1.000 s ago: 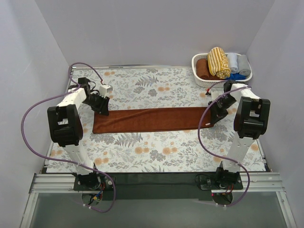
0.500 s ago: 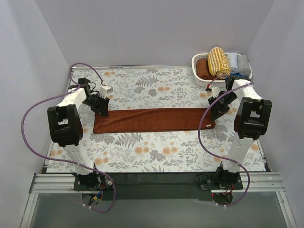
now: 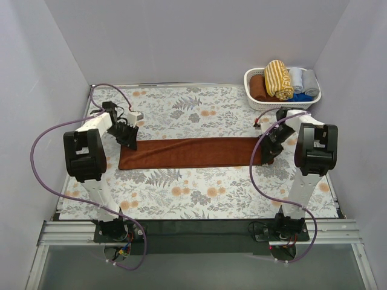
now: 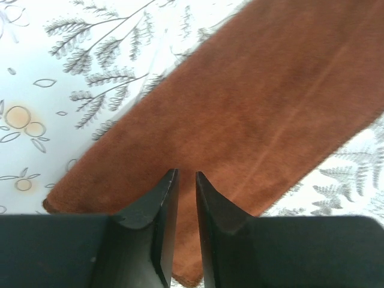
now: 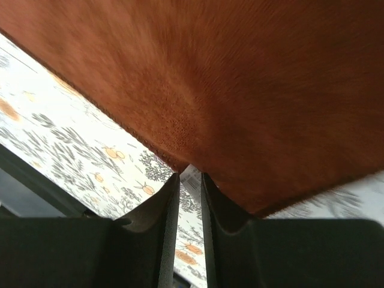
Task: Roll the towels
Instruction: Fold the towel
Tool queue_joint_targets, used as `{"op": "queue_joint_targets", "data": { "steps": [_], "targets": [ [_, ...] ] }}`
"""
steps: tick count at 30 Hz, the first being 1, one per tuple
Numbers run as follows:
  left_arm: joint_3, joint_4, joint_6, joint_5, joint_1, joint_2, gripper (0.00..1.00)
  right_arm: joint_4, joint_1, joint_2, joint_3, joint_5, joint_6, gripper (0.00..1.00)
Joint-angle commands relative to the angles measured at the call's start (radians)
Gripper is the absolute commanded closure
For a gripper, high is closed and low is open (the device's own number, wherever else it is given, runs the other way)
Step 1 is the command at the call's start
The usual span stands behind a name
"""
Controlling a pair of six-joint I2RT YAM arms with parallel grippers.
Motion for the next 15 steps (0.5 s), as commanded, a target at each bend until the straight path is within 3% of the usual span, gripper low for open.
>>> {"op": "queue_joint_targets", "data": {
  "steps": [1, 7, 15],
  "targets": [
    [-0.017, 0.063, -0.046, -0.092, 0.015, -0.008, 0.86, 0.106, 0.024, -0.026, -0.078, 0.119, 0.022, 0.77],
    [0.035, 0.116, -0.074, -0.17, 0.084, 0.057, 0.94, 0.197, 0.021, -0.031, -0.16, 0.317, -0.02, 0.8],
    [0.136, 0.113, -0.073, -0.068, 0.095, 0.141, 0.95, 0.171, 0.047, -0.036, -0.123, 0.238, -0.017, 0.79]
  ]
}}
